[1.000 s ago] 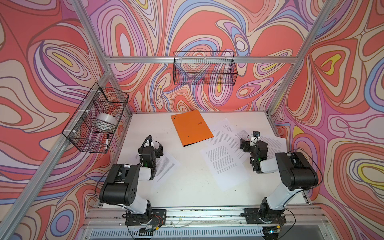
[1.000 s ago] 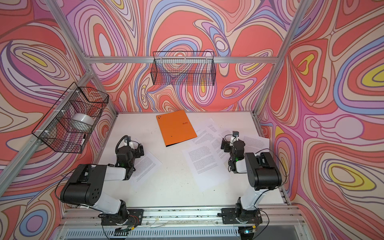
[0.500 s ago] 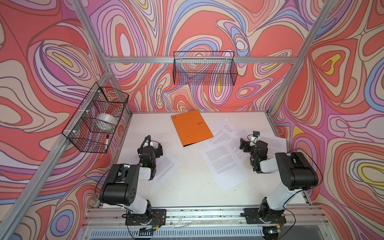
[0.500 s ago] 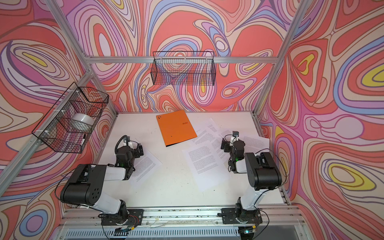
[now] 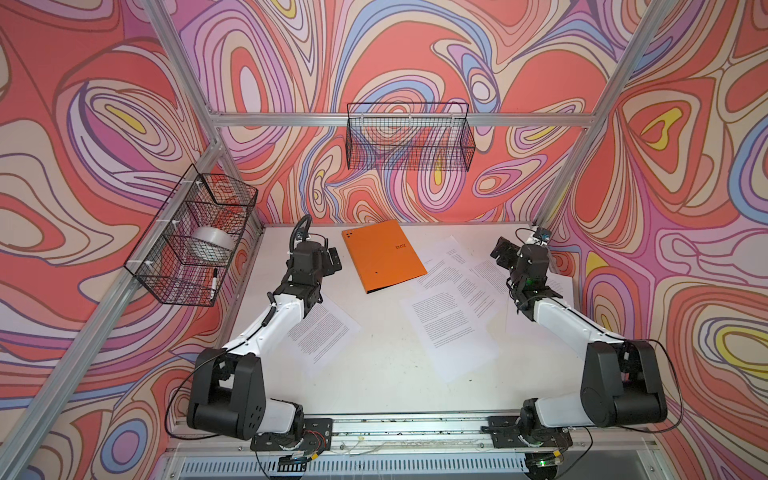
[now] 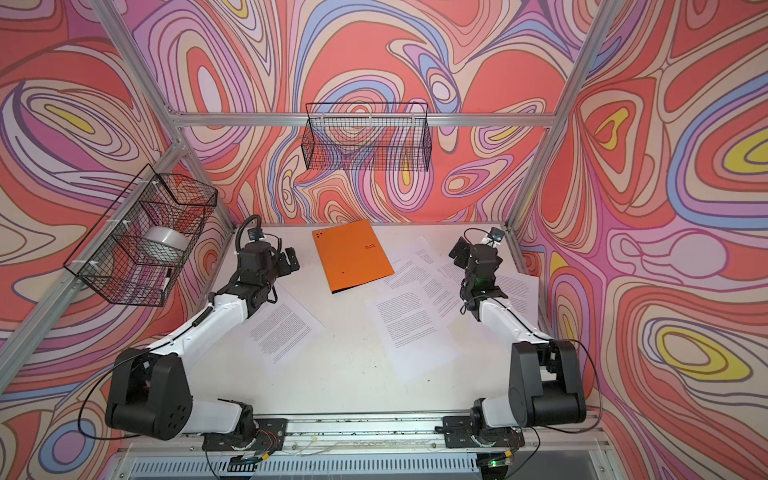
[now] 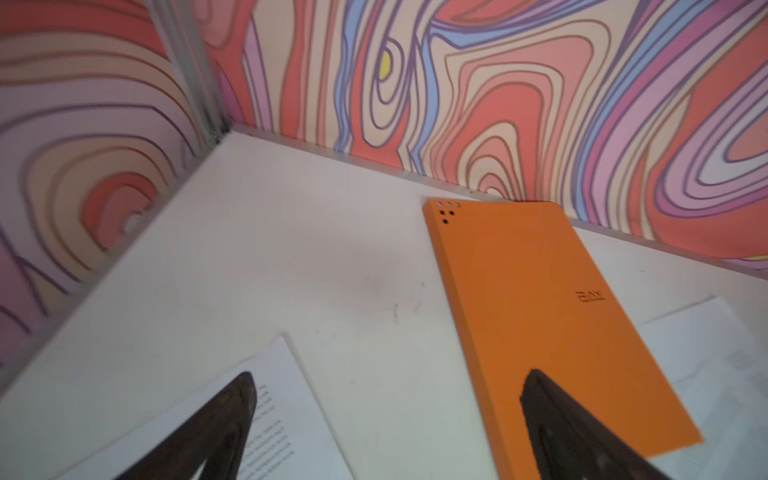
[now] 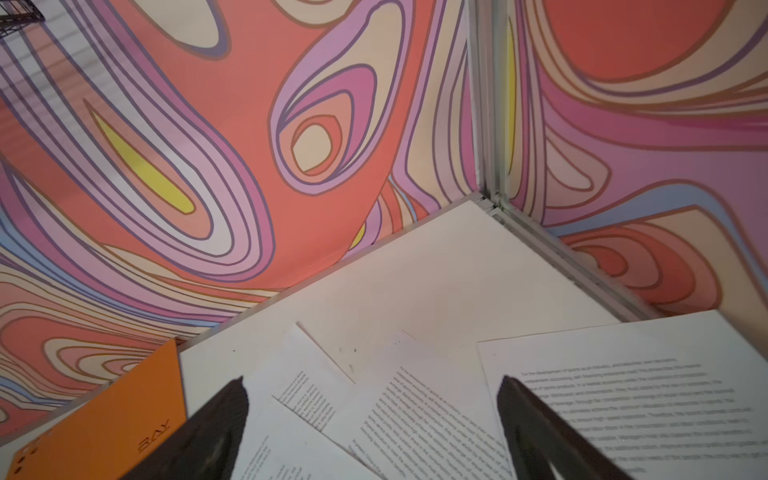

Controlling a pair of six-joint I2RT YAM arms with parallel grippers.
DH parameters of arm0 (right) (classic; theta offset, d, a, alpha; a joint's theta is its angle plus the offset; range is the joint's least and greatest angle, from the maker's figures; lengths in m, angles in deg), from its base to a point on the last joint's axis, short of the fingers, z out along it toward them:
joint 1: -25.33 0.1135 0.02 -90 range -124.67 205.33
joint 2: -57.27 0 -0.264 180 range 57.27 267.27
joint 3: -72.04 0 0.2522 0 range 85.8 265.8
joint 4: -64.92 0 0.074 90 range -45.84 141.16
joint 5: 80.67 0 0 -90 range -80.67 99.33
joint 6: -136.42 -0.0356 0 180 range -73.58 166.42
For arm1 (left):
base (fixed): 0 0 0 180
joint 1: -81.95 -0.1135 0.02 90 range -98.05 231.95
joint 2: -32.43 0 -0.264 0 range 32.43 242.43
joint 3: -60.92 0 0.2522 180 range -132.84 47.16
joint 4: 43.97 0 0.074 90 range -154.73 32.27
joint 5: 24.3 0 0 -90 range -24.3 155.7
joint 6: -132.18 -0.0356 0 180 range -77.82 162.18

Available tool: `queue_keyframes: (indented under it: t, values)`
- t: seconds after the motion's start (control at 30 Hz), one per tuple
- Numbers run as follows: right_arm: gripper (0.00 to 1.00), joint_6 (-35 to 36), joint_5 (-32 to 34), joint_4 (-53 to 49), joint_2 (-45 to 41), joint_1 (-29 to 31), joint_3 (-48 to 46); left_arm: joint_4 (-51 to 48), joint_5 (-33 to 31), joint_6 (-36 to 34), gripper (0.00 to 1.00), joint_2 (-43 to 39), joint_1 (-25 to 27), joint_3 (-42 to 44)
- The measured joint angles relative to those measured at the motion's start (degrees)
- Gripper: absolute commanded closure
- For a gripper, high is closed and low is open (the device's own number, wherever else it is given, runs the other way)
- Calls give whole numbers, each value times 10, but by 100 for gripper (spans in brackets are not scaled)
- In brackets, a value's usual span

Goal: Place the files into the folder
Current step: 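Move both grippers toward the orange folder's edges, then grasp the orange folder cover with both grippers and lift it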

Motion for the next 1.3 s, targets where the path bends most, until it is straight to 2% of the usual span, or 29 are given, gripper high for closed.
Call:
queue_keyframes:
  t: [0.13, 0.2, 0.27, 0.37, 0.5, 0.63, 0.73, 1.1, 1.3]
  values:
    - [7, -29, -111, -91, 123, 29, 128, -54, 154, 82, 2, 109, 0, -61]
    - [7, -29, -158, -126, 184, 54, 183, -71, 207, 108, 2, 164, 2, -87]
    - [9, -28, -214, -165, 249, 78, 241, -91, 245, 123, 2, 210, 2, -114]
    - [10, -21, -281, -211, 334, 105, 325, -121, 292, 134, 7, 263, -4, -169]
    - [11, -13, -344, -256, 420, 127, 416, -120, 341, 145, 9, 317, -32, -225]
    - [12, -11, -373, -289, 475, 140, 480, -124, 381, 147, 10, 373, -65, -267]
    - [13, -7, -382, -311, 510, 144, 525, -139, 406, 142, 15, 407, -80, -303]
    - [13, 19, -363, -382, 575, 149, 646, -199, 467, 108, 24, 490, -79, -425]
    - [13, 35, -379, -406, 603, 153, 695, -235, 482, 94, 28, 520, -79, -477]
